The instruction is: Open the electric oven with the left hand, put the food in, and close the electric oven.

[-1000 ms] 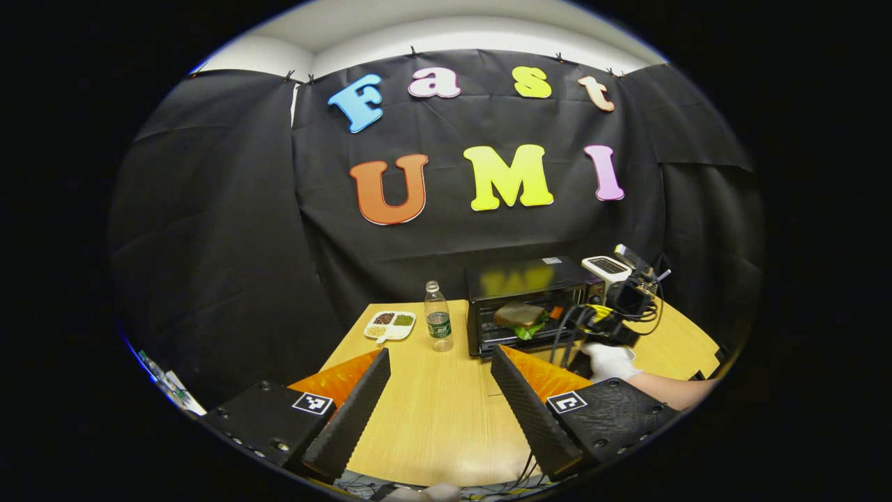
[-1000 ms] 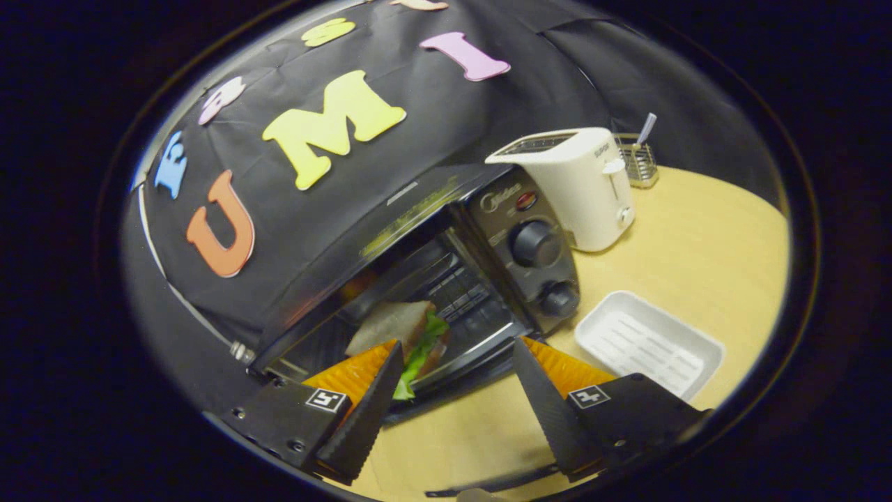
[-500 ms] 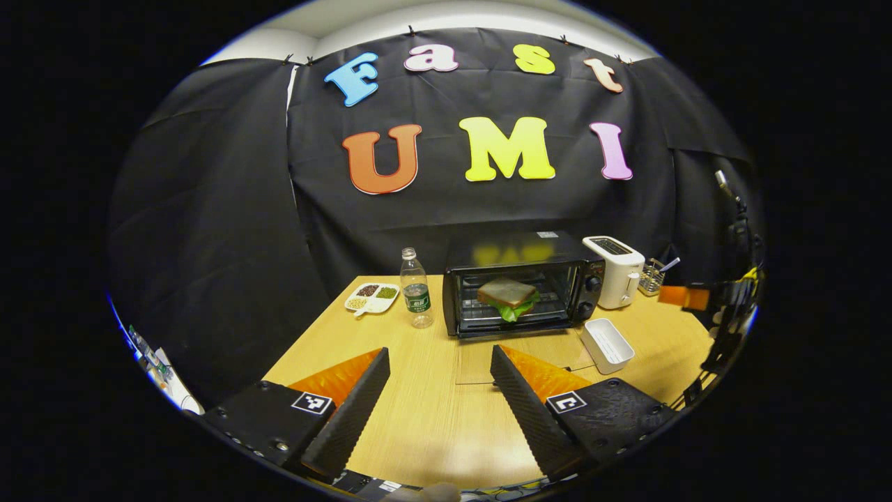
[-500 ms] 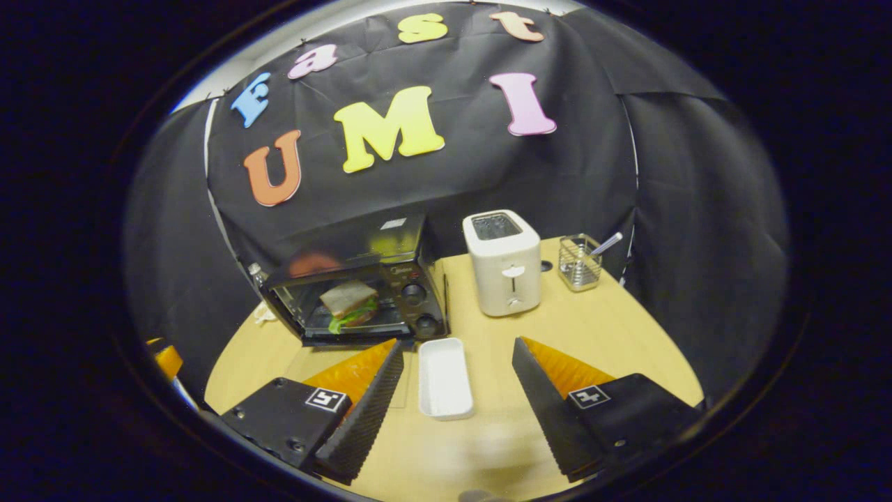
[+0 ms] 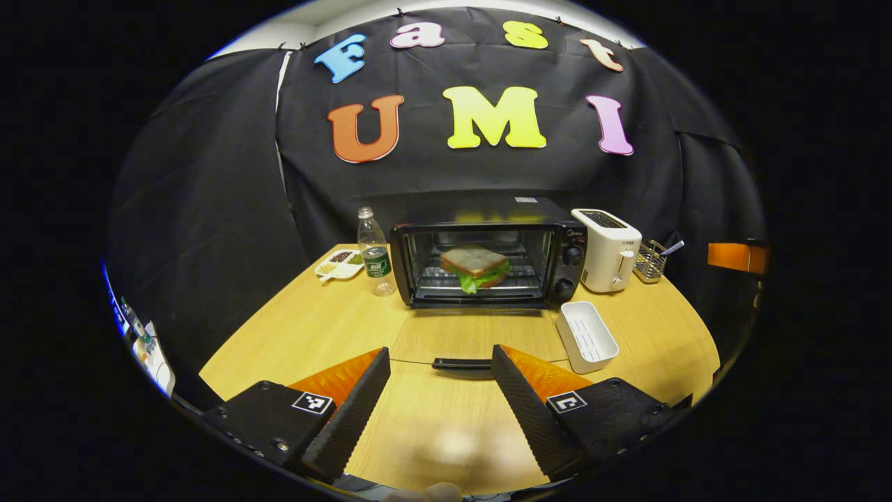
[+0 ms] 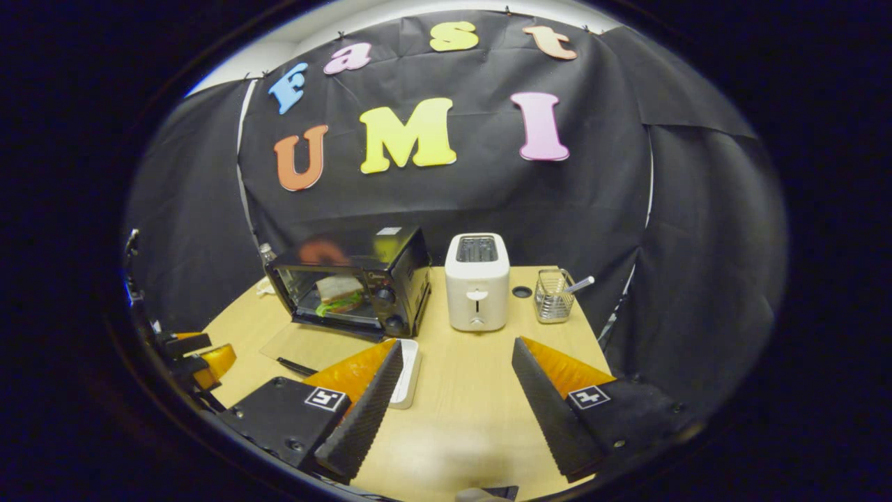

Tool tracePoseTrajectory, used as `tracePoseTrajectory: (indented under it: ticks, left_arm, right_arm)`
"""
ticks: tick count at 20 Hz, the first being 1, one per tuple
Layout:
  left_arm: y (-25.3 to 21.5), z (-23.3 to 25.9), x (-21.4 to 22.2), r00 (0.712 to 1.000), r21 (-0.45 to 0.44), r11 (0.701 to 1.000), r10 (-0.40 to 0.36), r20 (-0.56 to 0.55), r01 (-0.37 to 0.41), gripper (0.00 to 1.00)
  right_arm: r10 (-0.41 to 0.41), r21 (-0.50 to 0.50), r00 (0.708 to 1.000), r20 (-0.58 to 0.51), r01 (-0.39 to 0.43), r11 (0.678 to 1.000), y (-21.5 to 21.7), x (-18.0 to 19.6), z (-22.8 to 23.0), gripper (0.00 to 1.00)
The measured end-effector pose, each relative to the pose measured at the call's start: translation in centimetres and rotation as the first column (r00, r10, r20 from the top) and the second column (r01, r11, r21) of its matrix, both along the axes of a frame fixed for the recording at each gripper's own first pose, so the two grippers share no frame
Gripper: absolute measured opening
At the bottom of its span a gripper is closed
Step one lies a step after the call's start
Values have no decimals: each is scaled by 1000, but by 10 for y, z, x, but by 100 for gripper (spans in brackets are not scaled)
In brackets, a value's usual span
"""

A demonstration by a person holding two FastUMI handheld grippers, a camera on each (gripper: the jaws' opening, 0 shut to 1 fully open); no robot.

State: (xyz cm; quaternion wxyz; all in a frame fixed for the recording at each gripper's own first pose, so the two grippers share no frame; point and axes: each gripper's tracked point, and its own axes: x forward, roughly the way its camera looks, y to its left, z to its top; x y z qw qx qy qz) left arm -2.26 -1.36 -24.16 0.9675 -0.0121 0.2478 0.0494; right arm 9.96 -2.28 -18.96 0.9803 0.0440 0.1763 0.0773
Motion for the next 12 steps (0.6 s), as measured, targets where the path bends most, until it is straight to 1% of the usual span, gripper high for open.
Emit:
tracePoseTrajectory:
  ticks: [1, 2, 4, 6, 7, 8, 12]
  left_arm:
    - [-2, -11, 1, 1000, -8, 1000, -10, -19, 10, 96]
    - [-6, -20, 3, 999, -17, 1000, -21, -36, 21, 96]
    - [-10, -41, 10, 997, -30, 999, -44, -66, 42, 96]
    - [-15, -67, 12, 992, -59, 997, -55, -117, 49, 96]
    - [-21, -77, 13, 989, -81, 995, -66, -134, 55, 96]
    - [-25, -88, 14, 985, -93, 994, -75, -153, 62, 96]
    - [-37, -124, 22, 970, -111, 989, -116, -211, 94, 96]
  right_arm:
    - [-21, -3, 1000, -11, 21, 1000, -4, -3, 0, 89]
    - [-24, 5, 1000, -13, 24, 1000, -3, -6, 0, 100]
    - [-11, -3, 1000, -21, 11, 1000, 3, -12, 0, 100]
    - [-25, -33, 999, -32, 24, 999, -3, -17, -1, 100]
    - [-35, -31, 999, -32, 34, 999, -3, -20, 2, 90]
    - [-42, -34, 998, -40, 41, 999, -3, -23, 1, 100]
    - [-77, -62, 995, -58, 74, 995, -9, -36, -1, 100]
